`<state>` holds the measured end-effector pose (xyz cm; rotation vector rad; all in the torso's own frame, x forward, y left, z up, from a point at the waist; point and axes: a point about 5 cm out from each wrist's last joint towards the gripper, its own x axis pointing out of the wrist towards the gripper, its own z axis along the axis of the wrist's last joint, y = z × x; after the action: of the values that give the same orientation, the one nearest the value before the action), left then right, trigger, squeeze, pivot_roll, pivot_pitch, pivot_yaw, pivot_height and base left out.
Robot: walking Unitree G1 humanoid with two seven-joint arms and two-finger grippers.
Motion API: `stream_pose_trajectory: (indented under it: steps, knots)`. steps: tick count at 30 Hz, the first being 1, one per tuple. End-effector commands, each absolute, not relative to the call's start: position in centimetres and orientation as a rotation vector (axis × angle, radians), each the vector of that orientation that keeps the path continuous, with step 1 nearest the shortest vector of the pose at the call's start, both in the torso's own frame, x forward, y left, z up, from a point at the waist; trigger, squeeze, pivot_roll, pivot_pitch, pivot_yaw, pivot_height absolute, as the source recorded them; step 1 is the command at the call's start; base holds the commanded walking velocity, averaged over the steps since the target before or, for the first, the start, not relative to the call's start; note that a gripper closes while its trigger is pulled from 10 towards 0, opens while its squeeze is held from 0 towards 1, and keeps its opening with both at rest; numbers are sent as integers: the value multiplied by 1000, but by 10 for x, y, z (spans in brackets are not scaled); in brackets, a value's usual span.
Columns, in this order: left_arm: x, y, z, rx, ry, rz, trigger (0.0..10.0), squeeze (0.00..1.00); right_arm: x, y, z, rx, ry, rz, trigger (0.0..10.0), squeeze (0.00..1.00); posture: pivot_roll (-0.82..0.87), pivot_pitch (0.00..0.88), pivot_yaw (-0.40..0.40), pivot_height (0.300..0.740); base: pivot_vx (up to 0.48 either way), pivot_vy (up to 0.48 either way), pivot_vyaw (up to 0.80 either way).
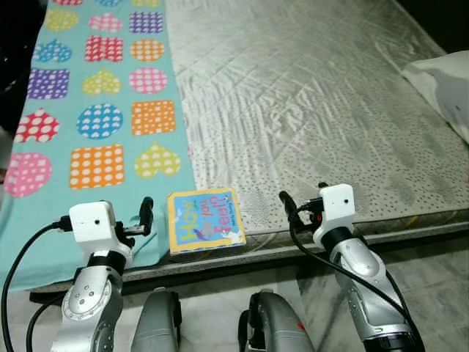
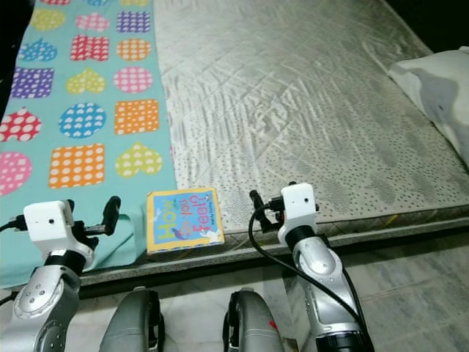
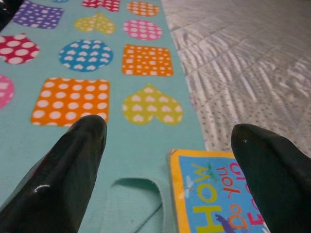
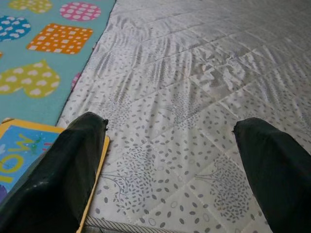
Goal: Clean up the room
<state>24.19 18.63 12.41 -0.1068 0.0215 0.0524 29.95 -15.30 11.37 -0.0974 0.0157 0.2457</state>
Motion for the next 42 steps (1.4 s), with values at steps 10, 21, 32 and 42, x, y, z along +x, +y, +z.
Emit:
stream_pose_trajectory:
  steps: [10,21,32,42]
  knots:
    - [241,185,120,-110,42,47,10000,0,298,-159,108,-105,36,232,10000,0,-67,286,-85,660,322,0,0]
    - [241,184,119,-115,43,52,10000,0,298,-160,107,-108,37,229,10000,0,-65,282,-84,660,231,0,0]
    - [240,184,116,-112,59,53,10000,0,296,-159,106,-107,37,238,10000,0,-65,277,-84,660,0,0,0]
    - [239,184,115,-117,66,61,10000,0,295,-158,105,-108,37,249,10000,0,-65,273,-84,611,0,0,0]
